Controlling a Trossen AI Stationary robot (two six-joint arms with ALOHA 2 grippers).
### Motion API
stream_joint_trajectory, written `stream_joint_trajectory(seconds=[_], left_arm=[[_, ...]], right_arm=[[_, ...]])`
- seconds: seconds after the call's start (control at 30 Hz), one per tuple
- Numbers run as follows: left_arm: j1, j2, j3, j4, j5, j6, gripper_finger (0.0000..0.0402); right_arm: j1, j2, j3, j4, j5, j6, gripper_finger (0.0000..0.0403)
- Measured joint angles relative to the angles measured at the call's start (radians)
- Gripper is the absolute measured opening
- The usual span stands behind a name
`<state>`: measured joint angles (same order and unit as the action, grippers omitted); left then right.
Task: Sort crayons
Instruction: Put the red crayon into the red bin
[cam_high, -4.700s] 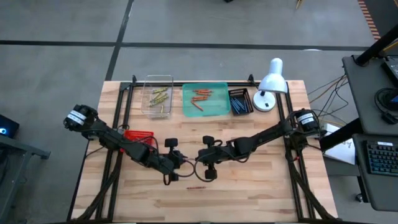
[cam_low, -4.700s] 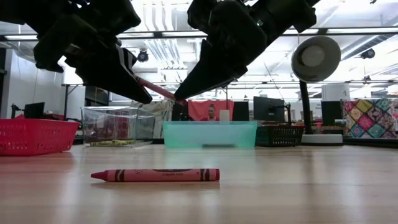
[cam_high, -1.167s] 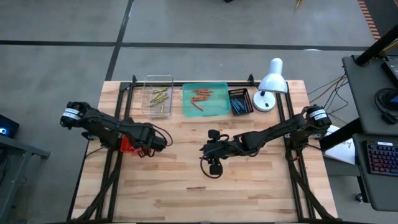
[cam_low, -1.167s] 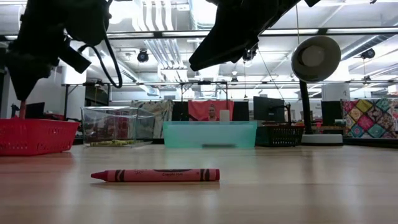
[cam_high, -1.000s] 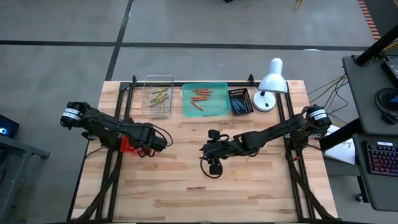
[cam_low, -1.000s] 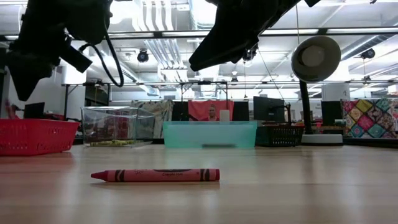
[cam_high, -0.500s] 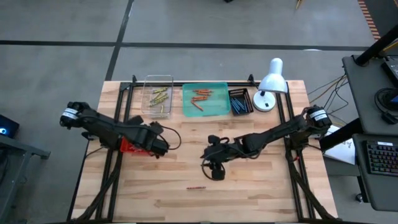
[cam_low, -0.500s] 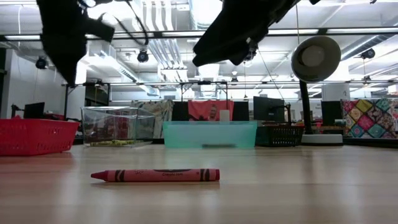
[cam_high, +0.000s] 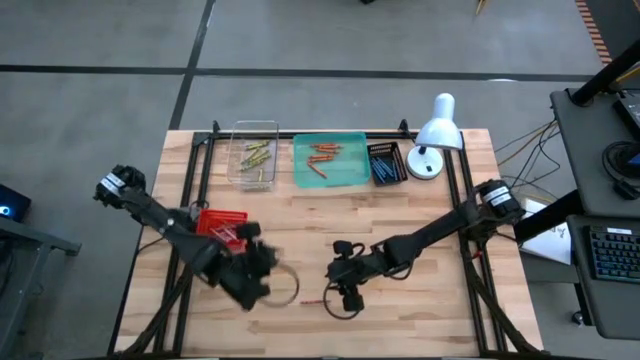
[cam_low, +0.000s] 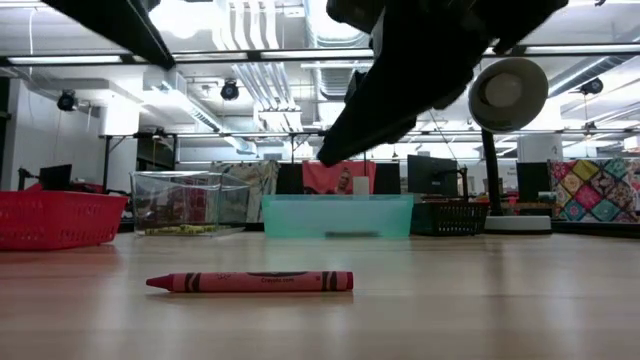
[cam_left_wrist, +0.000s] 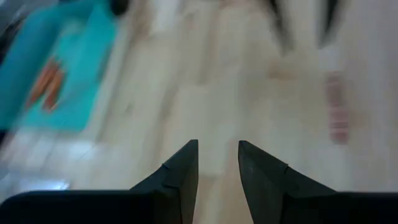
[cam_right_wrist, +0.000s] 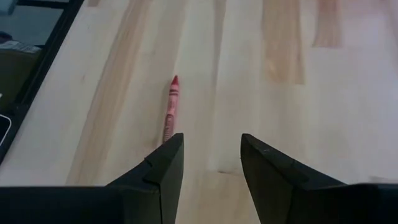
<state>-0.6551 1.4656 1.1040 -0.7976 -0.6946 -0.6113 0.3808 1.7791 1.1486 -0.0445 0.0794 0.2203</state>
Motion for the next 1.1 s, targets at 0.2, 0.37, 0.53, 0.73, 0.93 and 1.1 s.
stream_joint_trajectory(seconds=[0.2,0.37,0.53,0.73,0.93,1.1], left_arm=[[-0.081,0.003,-0.035,0.162,-0.027,0.081,0.0096],[-0.106,0.011,-0.040,0.171,-0.058,0.038,0.0096],[-0.119,0.028,-0.040,0.204,-0.059,-0.009,0.0096],[-0.145,0.052,-0.040,0.246,-0.059,-0.032,0.0096],[-0.159,0.075,-0.040,0.252,-0.059,-0.075,0.0096],[-0.163,0.084,-0.041,0.258,-0.066,-0.087,0.0096]], right_arm=[[0.033,0.089,0.055,0.011,0.045,0.056,0.0151],[0.063,0.167,0.130,-0.005,0.055,0.074,0.0150],[0.080,0.246,0.236,-0.093,0.095,0.076,0.0150],[0.093,0.323,0.357,-0.244,0.131,0.096,0.0150],[0.098,0.362,0.394,-0.293,0.133,0.128,0.0148],[0.100,0.370,0.393,-0.301,0.134,0.139,0.0124]])
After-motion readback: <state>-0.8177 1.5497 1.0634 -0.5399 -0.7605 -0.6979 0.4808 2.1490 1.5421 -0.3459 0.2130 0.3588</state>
